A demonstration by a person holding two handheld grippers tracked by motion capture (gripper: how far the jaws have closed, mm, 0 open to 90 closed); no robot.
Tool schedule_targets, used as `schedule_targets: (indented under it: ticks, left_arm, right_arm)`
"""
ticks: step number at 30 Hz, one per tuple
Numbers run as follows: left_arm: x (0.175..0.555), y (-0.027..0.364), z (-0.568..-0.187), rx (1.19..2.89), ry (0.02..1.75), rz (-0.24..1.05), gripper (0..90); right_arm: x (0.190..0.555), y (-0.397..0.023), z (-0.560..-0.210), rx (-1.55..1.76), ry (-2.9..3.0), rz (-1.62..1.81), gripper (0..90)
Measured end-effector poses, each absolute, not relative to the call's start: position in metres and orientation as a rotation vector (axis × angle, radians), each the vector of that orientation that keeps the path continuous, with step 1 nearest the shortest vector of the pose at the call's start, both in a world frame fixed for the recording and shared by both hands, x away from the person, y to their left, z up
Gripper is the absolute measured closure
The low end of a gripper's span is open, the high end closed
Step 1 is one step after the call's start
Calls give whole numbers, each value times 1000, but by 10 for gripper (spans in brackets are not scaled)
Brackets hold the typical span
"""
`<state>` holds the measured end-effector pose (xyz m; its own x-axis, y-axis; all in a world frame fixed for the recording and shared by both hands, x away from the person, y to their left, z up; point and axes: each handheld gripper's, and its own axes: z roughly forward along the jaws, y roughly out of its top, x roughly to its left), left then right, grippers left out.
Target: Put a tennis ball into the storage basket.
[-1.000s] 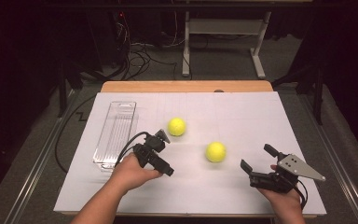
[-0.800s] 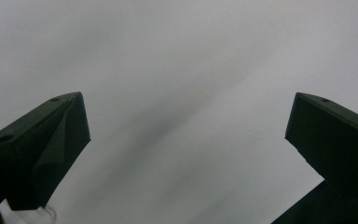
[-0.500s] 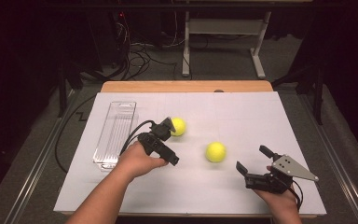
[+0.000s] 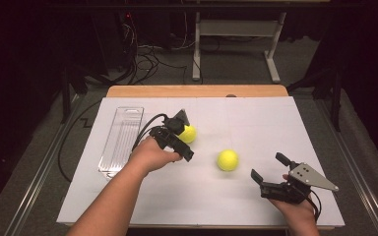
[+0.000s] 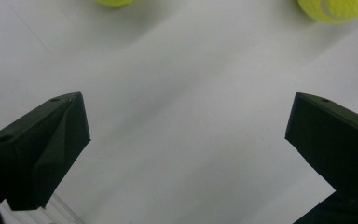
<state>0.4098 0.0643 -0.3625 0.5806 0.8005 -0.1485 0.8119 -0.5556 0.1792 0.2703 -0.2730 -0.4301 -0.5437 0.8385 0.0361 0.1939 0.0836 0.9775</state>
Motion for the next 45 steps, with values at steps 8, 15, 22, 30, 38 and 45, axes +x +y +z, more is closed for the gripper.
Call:
schedule_targets:
  ticks: [8, 15, 22, 30, 38, 45]
  left_arm:
    - [442, 57, -368, 2546, 1382, -81, 7]
    - [466, 51, -381, 2527, 1395, -59, 7]
    - [481, 57, -392, 2465, 1412, -46, 7]
    - [488, 53, -405, 2468, 1412, -27, 9]
    - [493, 48, -414, 2453, 1428, -42, 20]
    - [497, 46, -420, 2456, 1452, -42, 20]
  right_arm:
    - [271, -276, -430, 1022, 1802, 1501, 1]
    - [272, -277, -430, 1029, 1800, 1506, 1]
    - [272, -276, -431, 1028, 1805, 1509, 1]
    - [272, -274, -431, 1021, 1811, 1506, 1]
    - [273, -274, -432, 1019, 1813, 1503, 1]
    - [273, -275, -431, 1022, 1810, 1507, 1]
